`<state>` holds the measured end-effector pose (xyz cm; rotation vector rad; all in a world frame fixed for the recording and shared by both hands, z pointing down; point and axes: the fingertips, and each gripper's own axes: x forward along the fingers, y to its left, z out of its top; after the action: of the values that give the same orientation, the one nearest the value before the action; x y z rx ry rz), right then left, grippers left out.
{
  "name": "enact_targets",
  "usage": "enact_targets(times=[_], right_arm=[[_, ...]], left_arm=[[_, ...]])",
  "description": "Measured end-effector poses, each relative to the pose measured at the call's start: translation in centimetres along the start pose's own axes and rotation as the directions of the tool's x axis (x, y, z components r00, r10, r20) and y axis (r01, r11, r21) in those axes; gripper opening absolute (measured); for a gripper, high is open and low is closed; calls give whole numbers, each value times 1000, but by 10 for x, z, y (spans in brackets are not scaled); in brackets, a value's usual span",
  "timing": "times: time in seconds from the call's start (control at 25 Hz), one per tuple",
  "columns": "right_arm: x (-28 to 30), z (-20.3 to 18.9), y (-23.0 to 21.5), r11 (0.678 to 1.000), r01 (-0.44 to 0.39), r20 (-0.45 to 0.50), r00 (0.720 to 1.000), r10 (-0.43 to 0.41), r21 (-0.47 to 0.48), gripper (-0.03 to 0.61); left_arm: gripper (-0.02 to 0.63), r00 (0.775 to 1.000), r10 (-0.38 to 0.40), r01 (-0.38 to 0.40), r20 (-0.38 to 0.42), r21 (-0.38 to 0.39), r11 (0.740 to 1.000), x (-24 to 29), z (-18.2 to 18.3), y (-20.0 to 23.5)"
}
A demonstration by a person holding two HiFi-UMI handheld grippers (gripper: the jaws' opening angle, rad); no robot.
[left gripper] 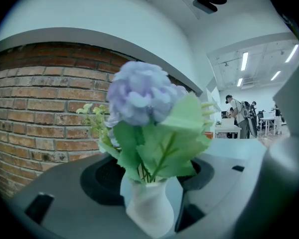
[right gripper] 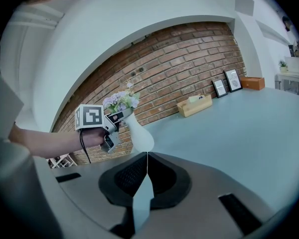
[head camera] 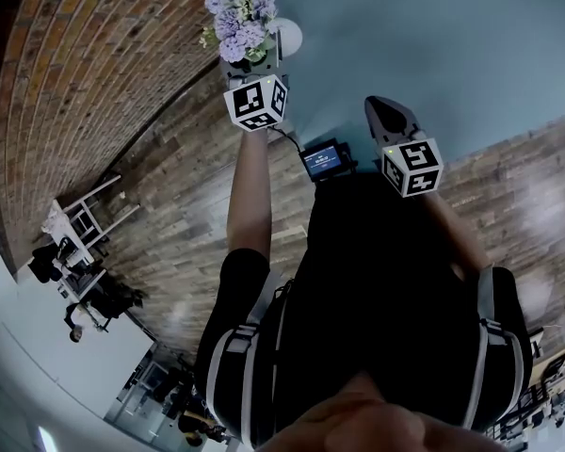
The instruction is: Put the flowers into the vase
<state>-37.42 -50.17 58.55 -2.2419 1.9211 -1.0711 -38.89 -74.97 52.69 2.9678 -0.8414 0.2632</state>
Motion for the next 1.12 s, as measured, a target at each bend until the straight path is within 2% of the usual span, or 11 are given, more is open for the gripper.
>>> enact_targets(times=[0.64, 0.88, 0.92, 1.04, 1.12], right_arm=[[2, -1, 1, 1000, -5, -3, 1000, 5, -1, 18], [-1, 0, -2, 1000, -10, 3, 1000, 10, 7, 18], [-2, 0, -2, 1000, -17, 5, 1000, 16, 8, 18], [-1, 0, 1, 999, -48, 10, 999, 48, 7, 18], [-1, 0, 6, 997, -78, 10, 997, 78, 1, 19]], left_arm=[[367, 997, -29, 27, -74, -24, 999, -5, -25, -1], [363, 993, -85, 76, -78, -116, 990, -42, -32, -14], [344, 994, -85, 75, -72, -124, 989, -51, -30, -18], [212, 999, -25, 18, -41, -154, 988, -78, -15, -21], [39, 998, 43, -50, -38, -183, 982, -95, -4, -20]])
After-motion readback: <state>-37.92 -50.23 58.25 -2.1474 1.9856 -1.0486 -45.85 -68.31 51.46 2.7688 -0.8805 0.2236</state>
